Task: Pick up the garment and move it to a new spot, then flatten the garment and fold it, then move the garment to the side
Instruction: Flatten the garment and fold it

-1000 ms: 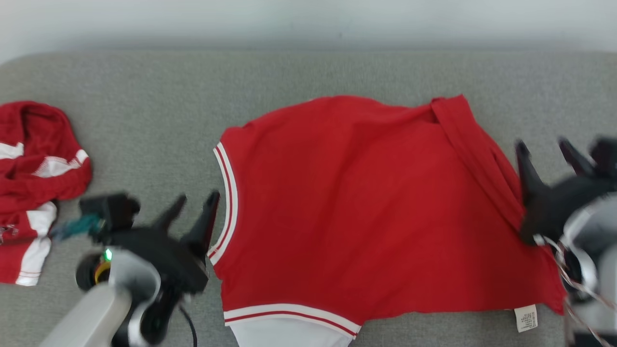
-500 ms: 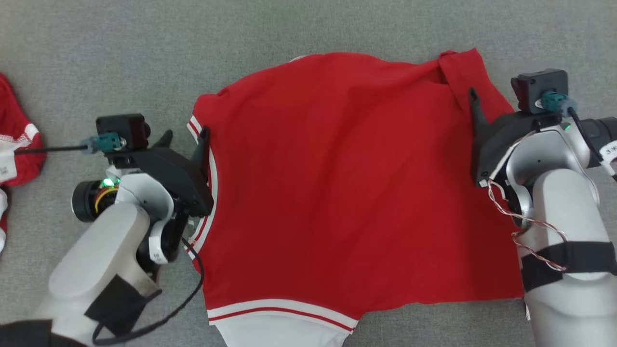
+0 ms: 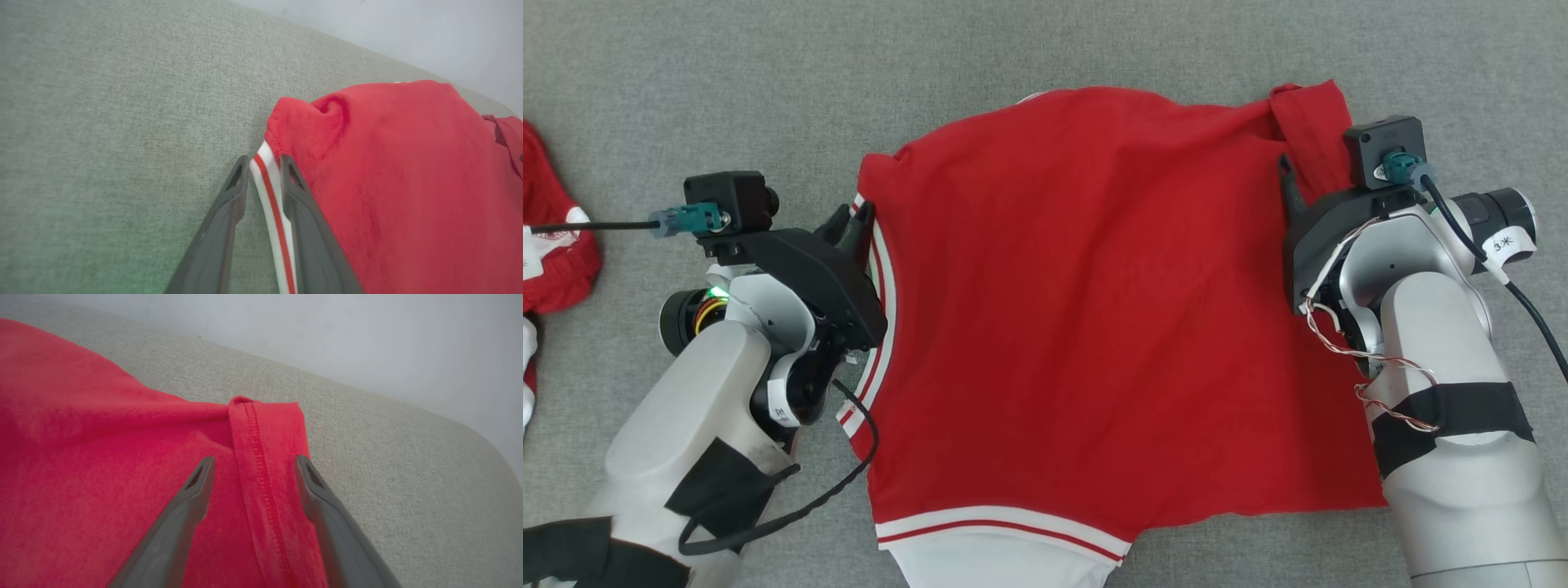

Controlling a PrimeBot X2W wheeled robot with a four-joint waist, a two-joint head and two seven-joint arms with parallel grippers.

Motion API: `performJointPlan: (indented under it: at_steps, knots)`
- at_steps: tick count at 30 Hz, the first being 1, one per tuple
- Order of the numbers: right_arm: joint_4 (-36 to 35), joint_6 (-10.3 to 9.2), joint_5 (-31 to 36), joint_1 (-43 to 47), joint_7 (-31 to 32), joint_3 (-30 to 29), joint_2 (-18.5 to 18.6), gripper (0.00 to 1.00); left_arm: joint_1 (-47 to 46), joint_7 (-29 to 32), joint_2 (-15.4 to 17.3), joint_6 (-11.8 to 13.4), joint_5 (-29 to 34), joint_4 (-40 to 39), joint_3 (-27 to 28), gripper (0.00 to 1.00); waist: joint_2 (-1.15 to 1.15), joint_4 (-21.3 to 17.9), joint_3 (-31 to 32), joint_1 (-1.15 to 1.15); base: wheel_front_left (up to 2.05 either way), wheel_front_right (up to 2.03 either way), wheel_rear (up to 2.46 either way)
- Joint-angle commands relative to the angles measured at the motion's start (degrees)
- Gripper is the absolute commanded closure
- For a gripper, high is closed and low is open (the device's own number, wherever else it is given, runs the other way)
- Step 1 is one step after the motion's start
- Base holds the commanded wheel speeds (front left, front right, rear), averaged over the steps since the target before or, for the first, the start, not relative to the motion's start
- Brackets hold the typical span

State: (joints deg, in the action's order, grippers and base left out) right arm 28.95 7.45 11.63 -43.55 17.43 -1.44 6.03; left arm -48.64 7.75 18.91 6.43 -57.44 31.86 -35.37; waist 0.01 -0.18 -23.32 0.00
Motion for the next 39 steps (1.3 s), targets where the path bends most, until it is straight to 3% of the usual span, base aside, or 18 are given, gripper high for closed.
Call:
performJointPlan:
  at_steps: [1,6,16,24,26,27,31,36,38,39]
  knots:
    - [0.4,0.05,0.3,-0.5,-0.3,0.2,-0.1,0.0,0.4,0.4,0.3,-0.7,-0.8,0.0,0.1,1.0,-0.01,0.0,0.2,0.0,0.0,0.0,0.0]
    - [1.1,0.05,1.0,-0.8,0.4,0.2,-0.6,0.0,1.0,-0.2,-0.2,-2.3,-3.2,-0.1,2.0,1.0,-0.01,-0.3,0.3,0.0,0.0,0.0,0.0]
    - [1.2,0.05,4.0,-0.3,0.8,0.1,-2.0,0.0,2.8,-1.8,3.3,-1.9,-7.9,-2.2,8.0,1.0,-0.01,-0.8,0.0,0.0,0.0,0.0,0.0]
    - [2.2,0.05,9.8,-0.7,-1.2,-0.3,-2.5,0.0,3.9,-1.1,4.9,-0.9,-8.4,-5.0,8.9,1.0,-0.01,-0.7,-0.6,0.0,0.0,0.0,0.0]
    - [2.0,0.05,11.3,-1.2,-2.1,-1.6,-2.5,0.43,4.1,-0.8,4.6,-0.7,-8.3,-5.5,8.7,1.0,-0.01,-0.6,-0.7,0.0,0.0,0.0,0.0]
    - [1.7,0.05,12.2,-1.2,-2.8,-2.6,-2.6,0.76,4.1,-0.9,4.5,-0.6,-8.3,-5.7,8.6,1.0,-0.01,-0.6,-0.8,0.0,0.0,0.0,0.0]
    - [0.3,0.05,13.6,-1.6,-5.3,-6.3,-3.0,1.0,4.0,-2.0,4.5,-0.4,-8.1,-6.4,9.1,1.0,-0.01,-0.5,-0.7,0.0,0.0,0.0,0.0]
    - [1.0,0.05,11.9,-2.1,-5.8,-9.8,-3.2,1.0,4.1,-3.9,5.2,-0.6,-8.1,-6.5,10.2,1.0,-0.01,-0.7,0.4,0.0,0.0,0.0,0.0]
    - [2.1,0.05,11.7,-2.4,-6.4,-7.9,-3.2,1.0,4.1,-3.4,5.3,-0.7,-8.3,-6.4,10.1,1.0,-0.01,-0.8,0.7,0.0,0.0,0.0,0.0]
    - [2.9,0.05,10.7,-2.6,-6.5,-6.8,-3.3,0.51,4.3,-3.1,5.3,-0.7,-8.4,-6.5,9.9,1.0,-0.01,-0.8,0.8,0.0,0.0,0.0,0.0]
